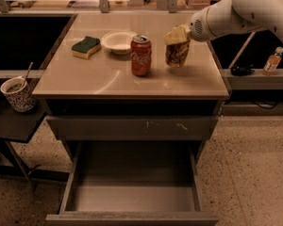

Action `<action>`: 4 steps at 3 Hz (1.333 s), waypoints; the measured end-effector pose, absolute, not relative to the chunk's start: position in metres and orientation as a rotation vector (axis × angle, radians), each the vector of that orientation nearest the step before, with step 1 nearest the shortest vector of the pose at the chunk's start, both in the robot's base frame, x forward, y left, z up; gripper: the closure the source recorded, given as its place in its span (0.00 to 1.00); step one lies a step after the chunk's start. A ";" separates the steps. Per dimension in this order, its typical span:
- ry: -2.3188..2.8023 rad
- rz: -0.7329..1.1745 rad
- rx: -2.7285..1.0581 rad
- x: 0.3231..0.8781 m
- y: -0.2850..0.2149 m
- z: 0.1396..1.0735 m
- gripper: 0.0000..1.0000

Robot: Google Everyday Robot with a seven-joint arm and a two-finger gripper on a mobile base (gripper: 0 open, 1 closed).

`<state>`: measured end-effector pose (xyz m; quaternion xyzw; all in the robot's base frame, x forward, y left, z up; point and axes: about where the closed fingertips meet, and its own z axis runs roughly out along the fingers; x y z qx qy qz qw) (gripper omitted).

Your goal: Pick orange can from middle drawer and place on counter

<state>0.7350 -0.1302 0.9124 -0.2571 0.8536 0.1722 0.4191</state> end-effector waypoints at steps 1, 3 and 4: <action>2.140 0.432 -0.645 0.735 -0.130 0.912 0.35; 2.140 0.432 -0.645 0.735 -0.130 0.912 0.00; 2.140 0.432 -0.645 0.735 -0.130 0.912 0.00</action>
Offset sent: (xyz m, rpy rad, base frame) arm 0.0000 0.0000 0.0000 0.0000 0.0000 0.0000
